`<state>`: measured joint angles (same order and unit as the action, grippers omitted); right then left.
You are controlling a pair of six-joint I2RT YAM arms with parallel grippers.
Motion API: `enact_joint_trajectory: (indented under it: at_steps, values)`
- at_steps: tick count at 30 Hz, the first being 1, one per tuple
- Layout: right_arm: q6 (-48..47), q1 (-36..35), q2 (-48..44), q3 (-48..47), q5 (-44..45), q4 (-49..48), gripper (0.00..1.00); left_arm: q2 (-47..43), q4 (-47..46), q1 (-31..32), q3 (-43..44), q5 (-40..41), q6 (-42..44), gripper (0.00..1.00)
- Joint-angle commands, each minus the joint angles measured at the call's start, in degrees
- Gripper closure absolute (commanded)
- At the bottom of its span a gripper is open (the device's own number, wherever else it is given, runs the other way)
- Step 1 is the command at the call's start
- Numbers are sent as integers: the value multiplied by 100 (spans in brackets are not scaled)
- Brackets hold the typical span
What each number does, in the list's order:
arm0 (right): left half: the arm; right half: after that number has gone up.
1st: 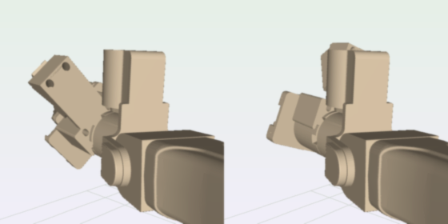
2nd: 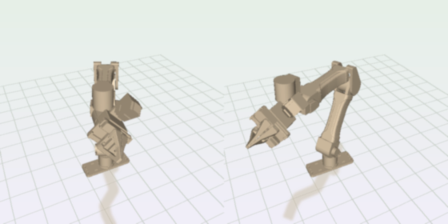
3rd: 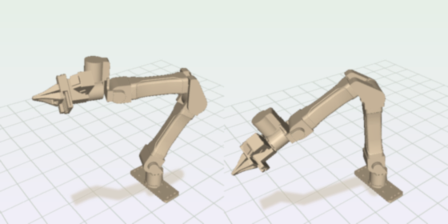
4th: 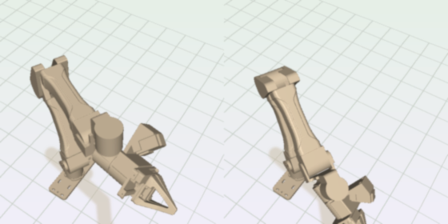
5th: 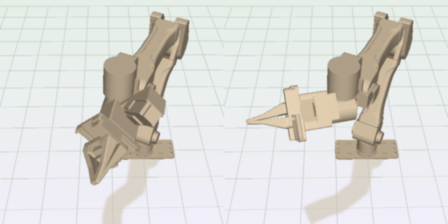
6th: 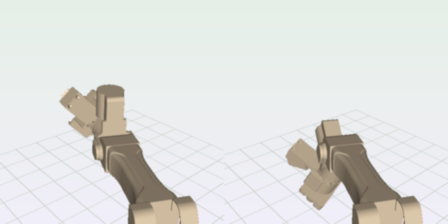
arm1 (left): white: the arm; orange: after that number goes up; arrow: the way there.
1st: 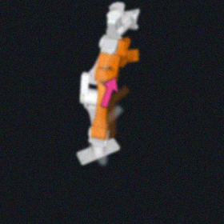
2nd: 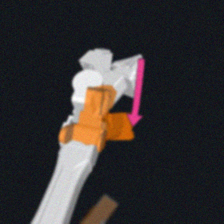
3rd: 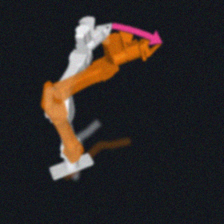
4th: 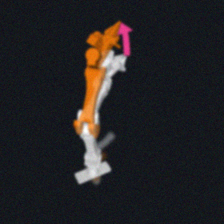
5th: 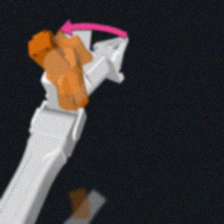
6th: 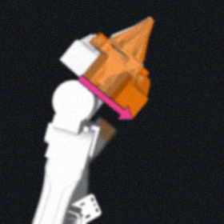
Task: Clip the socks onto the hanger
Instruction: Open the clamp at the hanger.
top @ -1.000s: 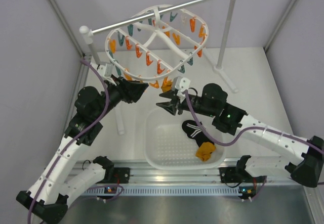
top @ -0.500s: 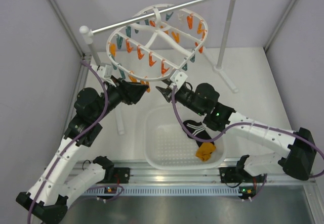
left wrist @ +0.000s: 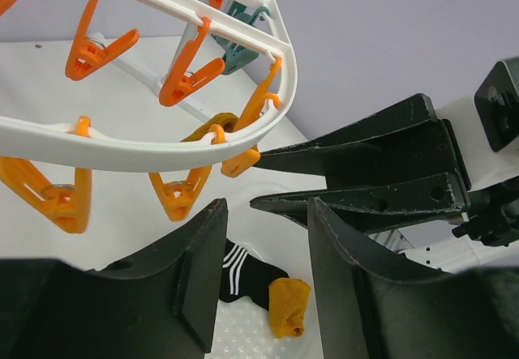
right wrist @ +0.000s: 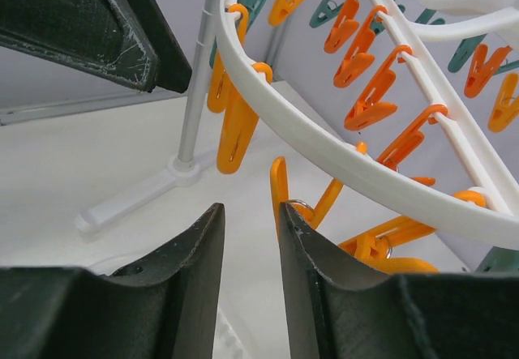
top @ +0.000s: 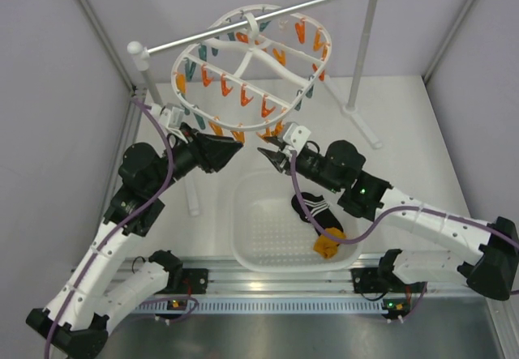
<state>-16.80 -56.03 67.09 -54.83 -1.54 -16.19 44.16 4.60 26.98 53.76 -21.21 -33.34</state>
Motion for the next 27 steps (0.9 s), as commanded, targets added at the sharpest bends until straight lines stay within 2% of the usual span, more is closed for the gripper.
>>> enact_joint_trajectory:
  at_steps: [1,6,10,17,27]
  values:
    - [-131,-75,-372,112,12,80,67,-39,-390,-26,3,55,-15,51]
    - [-184,22,-513,271,356,124,64,75,-363,-26,47,319,47,51]
    - [-96,276,-329,148,400,107,63,145,-372,-26,82,328,73,51]
    - [-87,602,41,-54,435,-86,55,154,-328,-26,109,434,135,51]
    - [-87,725,313,-221,-311,-570,52,189,-302,-26,117,381,126,51]
